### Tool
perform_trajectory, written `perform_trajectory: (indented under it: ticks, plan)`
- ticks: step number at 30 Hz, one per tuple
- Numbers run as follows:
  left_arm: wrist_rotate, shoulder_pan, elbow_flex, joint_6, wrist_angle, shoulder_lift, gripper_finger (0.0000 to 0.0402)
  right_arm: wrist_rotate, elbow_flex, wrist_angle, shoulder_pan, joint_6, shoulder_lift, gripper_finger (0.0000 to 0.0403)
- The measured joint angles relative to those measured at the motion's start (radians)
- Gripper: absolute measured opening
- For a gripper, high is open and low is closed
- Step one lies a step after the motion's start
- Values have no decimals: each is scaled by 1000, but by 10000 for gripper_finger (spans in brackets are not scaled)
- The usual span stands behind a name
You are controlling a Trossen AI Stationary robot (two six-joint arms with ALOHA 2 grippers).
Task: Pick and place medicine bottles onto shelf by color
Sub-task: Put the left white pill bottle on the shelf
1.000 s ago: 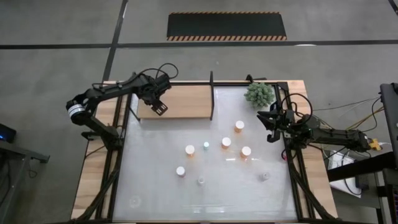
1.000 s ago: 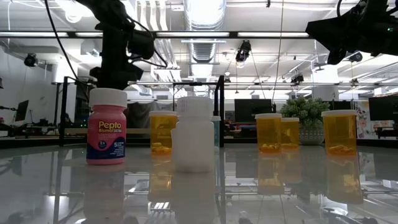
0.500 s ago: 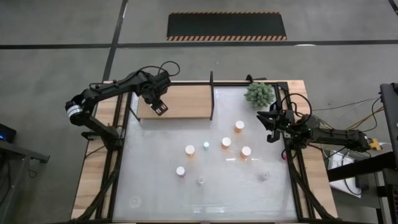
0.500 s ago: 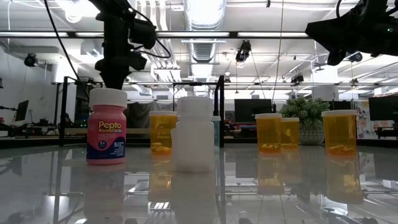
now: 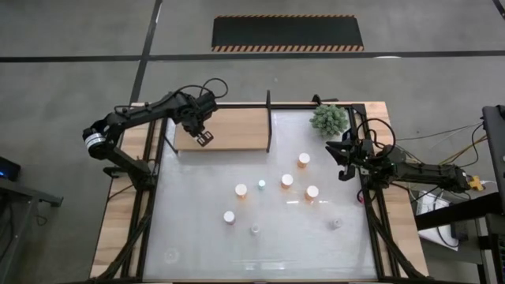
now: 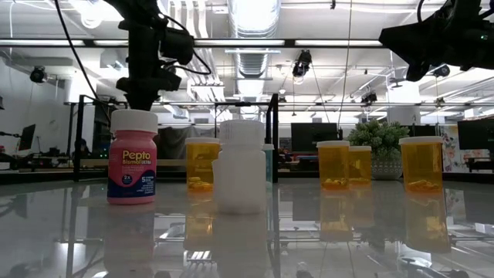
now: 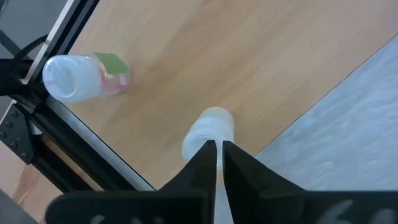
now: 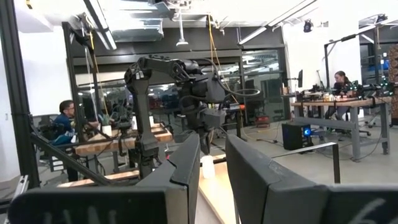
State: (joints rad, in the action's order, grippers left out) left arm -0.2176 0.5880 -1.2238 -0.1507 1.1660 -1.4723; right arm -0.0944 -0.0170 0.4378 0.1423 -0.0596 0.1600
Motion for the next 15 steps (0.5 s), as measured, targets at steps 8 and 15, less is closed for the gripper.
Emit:
perform_trajectory:
  ticks: [8, 15]
  plan:
    - [0, 0, 23, 0, -6, 0, 10, 0, 0, -15, 0, 0, 0, 68]
    - [-3, 0, 63, -1, -7, 2, 10, 0, 0, -15, 0, 0, 0, 68]
